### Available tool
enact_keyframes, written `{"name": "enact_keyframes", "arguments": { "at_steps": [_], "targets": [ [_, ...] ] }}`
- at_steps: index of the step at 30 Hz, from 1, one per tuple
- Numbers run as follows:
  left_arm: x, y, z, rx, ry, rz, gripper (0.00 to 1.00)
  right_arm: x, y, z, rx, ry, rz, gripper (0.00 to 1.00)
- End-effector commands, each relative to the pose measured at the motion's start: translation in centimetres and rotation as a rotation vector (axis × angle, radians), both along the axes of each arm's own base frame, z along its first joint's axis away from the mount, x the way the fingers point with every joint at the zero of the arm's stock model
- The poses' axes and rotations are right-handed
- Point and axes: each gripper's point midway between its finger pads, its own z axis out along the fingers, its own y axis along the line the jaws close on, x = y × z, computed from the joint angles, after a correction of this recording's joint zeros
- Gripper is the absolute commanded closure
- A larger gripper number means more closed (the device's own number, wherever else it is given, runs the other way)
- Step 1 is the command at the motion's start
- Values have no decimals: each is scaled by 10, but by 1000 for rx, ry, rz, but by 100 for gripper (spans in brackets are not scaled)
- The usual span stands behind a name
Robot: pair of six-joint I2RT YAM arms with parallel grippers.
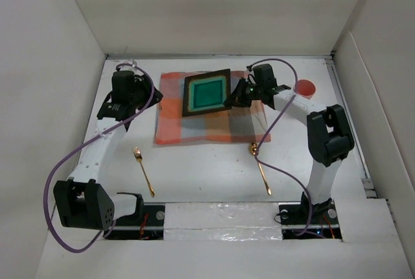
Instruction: Set the dinner table for one person
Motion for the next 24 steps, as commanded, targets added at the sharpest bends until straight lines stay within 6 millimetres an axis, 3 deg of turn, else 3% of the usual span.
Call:
{"name": "enact_keyframes", "arguments": {
  "at_steps": [1,10,13,15,19,22,24],
  "targets": [
    [1,1,-1,13,-17,2,63,-6,22,89,198,-287,145,100],
    [1,3,-8,23,1,6,63,-14,13,15,135,-144,137,100],
    [2,3,-8,21,2,5,63,-14,11,10,117,-140,135,100],
    [2,2,-9,22,5,3,63,-17,8,-5,85,-100,134,100],
    [2,2,-14,20,14,5,63,-20,-1,-29,41,-44,115,74],
    [0,2,-19,21,27,3,63,-22,-5,-44,8,-24,113,62],
    [-1,2,-23,25,35,1,63,-30,-10,-60,-33,40,119,61]
  ]
}}
